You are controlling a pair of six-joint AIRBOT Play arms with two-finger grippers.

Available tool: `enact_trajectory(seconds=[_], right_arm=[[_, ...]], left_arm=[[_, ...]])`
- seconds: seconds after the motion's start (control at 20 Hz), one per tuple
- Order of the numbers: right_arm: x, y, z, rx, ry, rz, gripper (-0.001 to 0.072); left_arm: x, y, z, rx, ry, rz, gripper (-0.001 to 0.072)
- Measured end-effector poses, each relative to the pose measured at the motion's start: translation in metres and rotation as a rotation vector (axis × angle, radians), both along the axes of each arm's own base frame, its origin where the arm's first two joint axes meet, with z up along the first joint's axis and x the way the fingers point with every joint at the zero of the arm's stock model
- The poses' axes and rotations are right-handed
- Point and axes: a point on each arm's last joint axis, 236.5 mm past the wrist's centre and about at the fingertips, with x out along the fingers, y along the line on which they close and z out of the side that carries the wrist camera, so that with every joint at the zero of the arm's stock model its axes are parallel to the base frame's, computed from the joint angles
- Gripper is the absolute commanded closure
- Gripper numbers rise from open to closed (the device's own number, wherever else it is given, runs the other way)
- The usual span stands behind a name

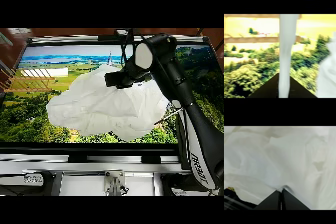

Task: Fold the shirts.

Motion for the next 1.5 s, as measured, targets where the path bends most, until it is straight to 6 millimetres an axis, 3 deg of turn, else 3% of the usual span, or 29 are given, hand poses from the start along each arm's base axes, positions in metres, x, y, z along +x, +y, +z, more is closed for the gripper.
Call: enact_trajectory(seconds=[0.2, 0.55, 0.7, 0.9, 1.15, 1.5], right_arm=[[0.011, -0.020, 0.001, -0.010, 0.000, -0.032, 0.0653], [0.016, -0.032, 0.000, -0.035, -0.009, -0.040, 0.0653], [0.014, -0.029, 0.000, -0.028, -0.004, -0.026, 0.0653], [0.011, -0.029, -0.001, -0.030, 0.008, -0.024, 0.0653], [0.008, -0.034, -0.004, -0.050, 0.026, -0.029, 0.0653], [0.012, -0.045, -0.005, -0.103, 0.002, -0.024, 0.0653]], left_arm=[[-0.045, -0.108, 0.017, 0.035, 0.090, -0.214, 0.0673], [-0.165, -0.229, 0.009, 0.146, 0.131, -0.485, 0.0673], [-0.205, -0.230, -0.005, 0.222, 0.108, -0.540, 0.0672], [-0.234, -0.202, -0.026, 0.370, 0.143, -0.640, 0.0673], [-0.249, -0.180, -0.060, 0.462, 0.233, -0.706, 0.0674], [-0.257, -0.168, -0.106, 0.522, 0.257, -0.750, 0.0674]])
